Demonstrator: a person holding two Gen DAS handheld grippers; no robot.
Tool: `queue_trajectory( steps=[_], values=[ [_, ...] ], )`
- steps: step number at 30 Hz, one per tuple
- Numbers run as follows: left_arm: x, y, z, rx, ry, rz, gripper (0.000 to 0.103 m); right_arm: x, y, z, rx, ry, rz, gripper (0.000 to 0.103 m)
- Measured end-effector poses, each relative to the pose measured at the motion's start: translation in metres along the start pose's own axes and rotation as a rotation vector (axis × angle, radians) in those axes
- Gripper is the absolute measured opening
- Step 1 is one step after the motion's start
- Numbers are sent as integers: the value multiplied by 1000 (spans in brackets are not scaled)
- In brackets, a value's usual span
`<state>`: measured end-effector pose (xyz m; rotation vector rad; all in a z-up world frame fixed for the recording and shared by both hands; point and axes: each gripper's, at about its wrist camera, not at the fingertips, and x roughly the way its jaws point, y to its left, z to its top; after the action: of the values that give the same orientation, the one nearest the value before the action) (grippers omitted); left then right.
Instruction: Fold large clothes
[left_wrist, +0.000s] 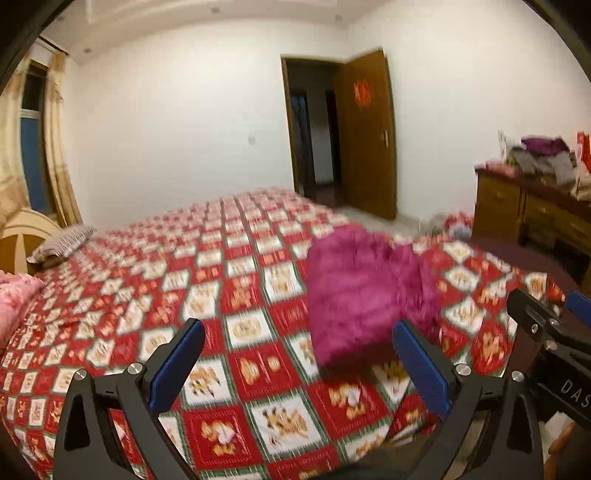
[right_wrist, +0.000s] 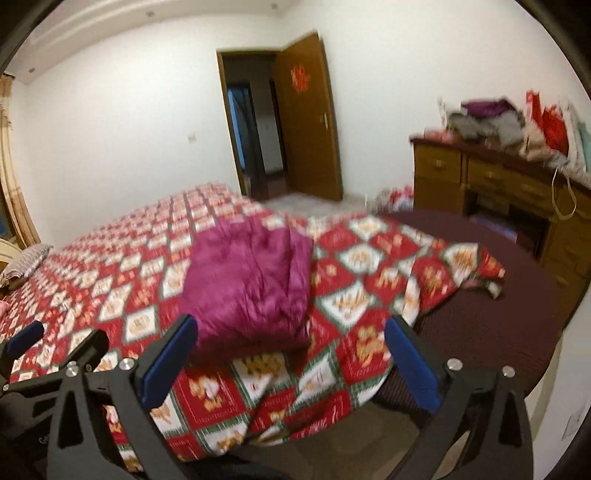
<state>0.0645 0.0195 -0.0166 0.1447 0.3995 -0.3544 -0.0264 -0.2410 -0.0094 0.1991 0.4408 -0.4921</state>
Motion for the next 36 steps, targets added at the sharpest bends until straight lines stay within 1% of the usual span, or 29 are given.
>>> queue_trajectory(
  steps=[4,9,12,16,19,24,29,36],
  values=[
    [-30,9,14,-27,-107,-6,102,-23,5,12,-13,-96,-1,103],
    [-58,9,26,-23,-215,9,102,-50,2,24,2,-212,24,103],
    [-70,10,32,-29,-246,2,102,-62,0,29,11,-264,29,103],
    [-80,13,35,-47,-264,-9,102,-73,-5,32,32,-319,28,103],
    [-86,14,37,-47,-280,15,102,-78,-8,33,47,-364,22,103],
    [-94,15,37,-51,-310,18,102,-81,-6,33,40,-380,28,103],
    [-96,14,37,-47,-307,18,102,-79,-2,30,25,-368,22,103],
    [-92,11,36,-35,-294,20,102,-81,-5,30,40,-355,22,103]
  ],
)
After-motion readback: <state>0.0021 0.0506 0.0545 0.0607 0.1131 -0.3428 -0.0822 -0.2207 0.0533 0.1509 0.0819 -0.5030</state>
